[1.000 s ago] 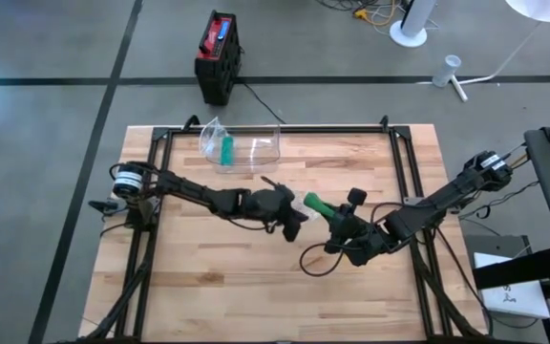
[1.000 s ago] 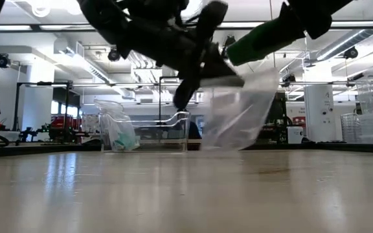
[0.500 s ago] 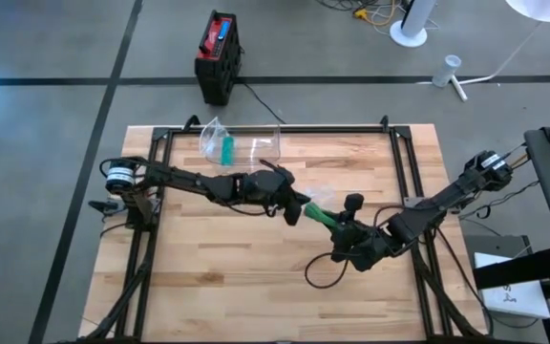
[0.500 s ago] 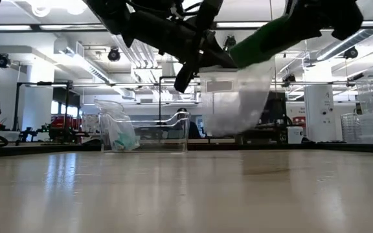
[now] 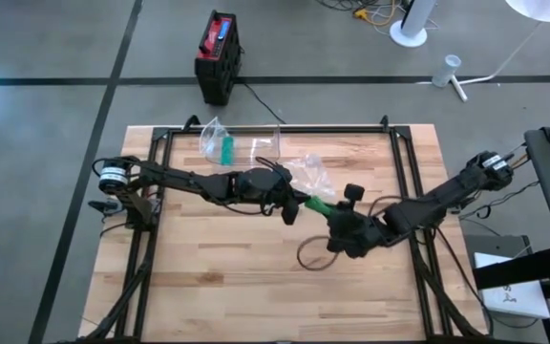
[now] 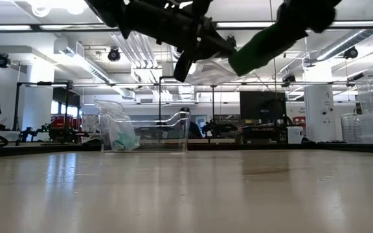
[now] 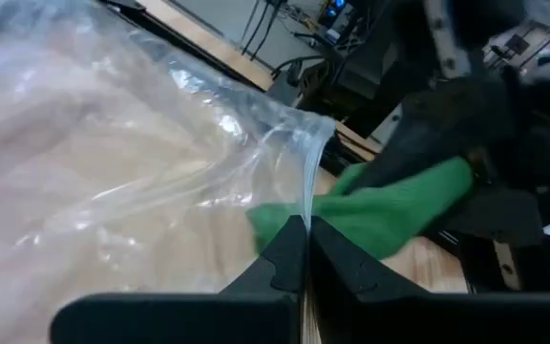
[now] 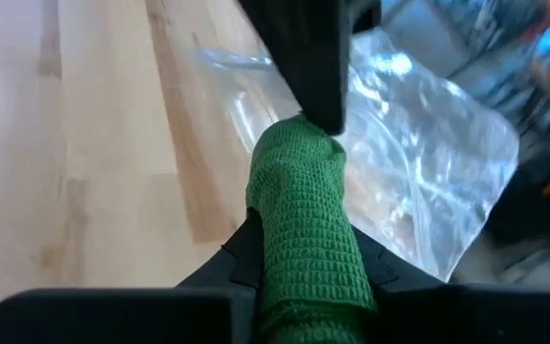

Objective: Roll bandage
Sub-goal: Put the green bandage into the transparent zip bag

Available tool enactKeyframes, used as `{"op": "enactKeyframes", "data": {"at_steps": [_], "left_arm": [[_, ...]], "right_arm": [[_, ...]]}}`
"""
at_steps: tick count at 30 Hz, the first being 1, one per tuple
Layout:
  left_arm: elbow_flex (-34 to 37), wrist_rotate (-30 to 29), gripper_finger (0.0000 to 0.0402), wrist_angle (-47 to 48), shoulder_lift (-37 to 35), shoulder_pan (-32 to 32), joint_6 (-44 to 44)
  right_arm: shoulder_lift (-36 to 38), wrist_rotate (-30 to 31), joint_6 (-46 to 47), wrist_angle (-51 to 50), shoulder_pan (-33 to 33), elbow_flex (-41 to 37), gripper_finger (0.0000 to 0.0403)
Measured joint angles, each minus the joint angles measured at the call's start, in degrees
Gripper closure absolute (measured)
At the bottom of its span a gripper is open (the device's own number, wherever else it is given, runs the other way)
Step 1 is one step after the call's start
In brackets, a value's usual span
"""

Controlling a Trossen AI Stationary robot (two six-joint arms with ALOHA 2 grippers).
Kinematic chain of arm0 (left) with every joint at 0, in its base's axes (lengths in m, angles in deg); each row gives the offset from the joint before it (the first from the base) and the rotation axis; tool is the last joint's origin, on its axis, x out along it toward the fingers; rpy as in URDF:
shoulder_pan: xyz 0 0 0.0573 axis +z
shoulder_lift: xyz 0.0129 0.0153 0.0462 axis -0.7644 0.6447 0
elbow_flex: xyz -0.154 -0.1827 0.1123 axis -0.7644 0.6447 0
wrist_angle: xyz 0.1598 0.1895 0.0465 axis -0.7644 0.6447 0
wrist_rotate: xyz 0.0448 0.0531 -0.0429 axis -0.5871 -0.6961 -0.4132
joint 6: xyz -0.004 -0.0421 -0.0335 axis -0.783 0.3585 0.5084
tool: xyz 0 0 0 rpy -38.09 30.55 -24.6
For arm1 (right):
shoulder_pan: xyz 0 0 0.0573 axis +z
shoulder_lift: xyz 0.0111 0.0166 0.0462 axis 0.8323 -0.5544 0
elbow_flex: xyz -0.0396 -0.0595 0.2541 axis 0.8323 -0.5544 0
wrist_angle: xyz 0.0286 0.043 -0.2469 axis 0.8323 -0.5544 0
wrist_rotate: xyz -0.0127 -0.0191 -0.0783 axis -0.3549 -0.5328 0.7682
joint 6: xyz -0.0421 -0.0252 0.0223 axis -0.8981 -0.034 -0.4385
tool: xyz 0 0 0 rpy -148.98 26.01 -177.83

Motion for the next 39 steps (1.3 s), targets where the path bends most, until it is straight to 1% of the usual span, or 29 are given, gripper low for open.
{"op": "enactKeyframes", "data": {"at_steps": [6, 8, 11, 13, 16, 18, 22, 25, 27, 29, 33, 35, 37, 39], "left_arm": [[0.00, -0.23, 0.0401, -0.54, 0.37, -1.19, 0.00], [0.00, -0.08, 0.0401, -0.43, 0.37, -1.69, -0.47], [0.02, 0.09, 0.0401, 1.97, 0.10, -2.52, -0.81], [0.02, -0.02, 0.0401, 3.17, 0.01, -2.88, -0.64], [0.78, -2.21, 0.0401, 3.03, 0.00, -3.30, 0.77], [2.02, -4.05, 0.0401, 1.26, -0.02, -3.41, 2.32], [5.88, -4.95, 0.0401, -7.63, -0.02, -3.68, 5.28], [8.68, -4.97, 0.0401, -16.23, 0.15, -3.92, 7.72], [10.36, -5.06, 0.0401, -20.33, 0.24, -4.29, 9.19], [11.97, -5.14, 0.0401, -25.00, 0.28, -4.73, 10.60], [14.19, -5.28, 0.0401, -30.52, 0.28, -5.41, 12.53], [14.84, -5.11, 0.0401, -31.18, 0.21, -5.52, 12.95], [15.25, -4.81, 0.0401, -31.47, -0.04, -5.56, 13.37], [15.82, -2.98, 0.0401, -31.44, -1.25, -5.53, 13.55]], "right_arm": [[0.02, -10.17, 10.48, -1.13, -6.74, 2.21, 0.0342], [0.08, -11.01, 15.43, -2.43, -8.33, 2.65, 0.0342], [1.62, -10.88, 20.92, -3.66, -8.91, 2.75, 0.0342], [3.30, -9.60, 24.31, -3.46, -8.67, 2.73, 0.0342], [5.03, -5.38, 29.42, -2.59, -7.23, 2.29, 0.0342], [5.23, -2.87, 31.09, -0.27, -6.17, 2.21, 0.0342], [3.71, -2.00, 31.32, 5.18, -5.44, 2.12, 0.0342], [1.18, -2.64, 32.95, 7.02, -5.99, 2.12, 0.0342], [-0.55, -3.05, 34.45, 6.91, -6.82, 2.35, 0.0341], [-1.91, -3.49, 35.66, 6.88, -7.58, 2.76, 0.0328], [-3.54, -4.69, 35.55, 6.63, -8.72, 5.33, 0.0277], [-4.23, -7.91, 33.60, 6.46, -9.44, 7.72, 0.0249], [-4.28, -12.21, 31.34, 3.90, -10.08, 10.05, 0.0224], [-4.28, -16.00, 29.50, 2.45, -10.43, 12.71, 0.0200]]}}
